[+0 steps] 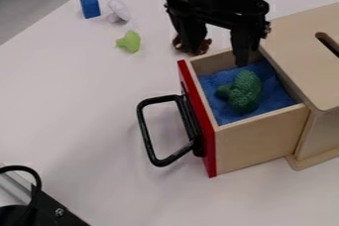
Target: Move the toy monkey in front of the drawer
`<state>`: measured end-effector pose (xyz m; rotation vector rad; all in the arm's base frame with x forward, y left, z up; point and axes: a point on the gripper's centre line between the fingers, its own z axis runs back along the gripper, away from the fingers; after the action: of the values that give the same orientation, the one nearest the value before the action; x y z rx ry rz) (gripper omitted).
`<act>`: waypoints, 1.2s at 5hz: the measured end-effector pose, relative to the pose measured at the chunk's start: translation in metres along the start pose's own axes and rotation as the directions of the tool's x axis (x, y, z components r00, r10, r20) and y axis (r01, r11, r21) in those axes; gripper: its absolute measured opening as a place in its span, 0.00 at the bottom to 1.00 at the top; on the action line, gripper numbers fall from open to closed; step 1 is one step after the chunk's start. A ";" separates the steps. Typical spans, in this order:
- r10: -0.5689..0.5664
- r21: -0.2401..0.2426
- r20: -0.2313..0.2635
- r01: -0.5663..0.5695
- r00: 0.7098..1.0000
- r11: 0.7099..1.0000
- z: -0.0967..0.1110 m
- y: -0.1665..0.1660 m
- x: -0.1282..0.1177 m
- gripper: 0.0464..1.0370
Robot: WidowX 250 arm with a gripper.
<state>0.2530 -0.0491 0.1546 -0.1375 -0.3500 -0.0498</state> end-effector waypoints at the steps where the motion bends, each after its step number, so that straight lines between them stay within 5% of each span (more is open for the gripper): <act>1: 0.002 0.000 -0.021 -0.002 1.000 1.000 -0.005 0.000 -0.005 0.96; 4: 0.153 0.057 0.086 -0.158 0.984 0.986 0.004 0.042 0.039 0.96; 6: 0.240 0.183 0.056 -0.246 0.969 0.952 -0.025 0.078 0.080 0.96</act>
<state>0.3421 0.0226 0.1487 0.0071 -0.3673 0.2298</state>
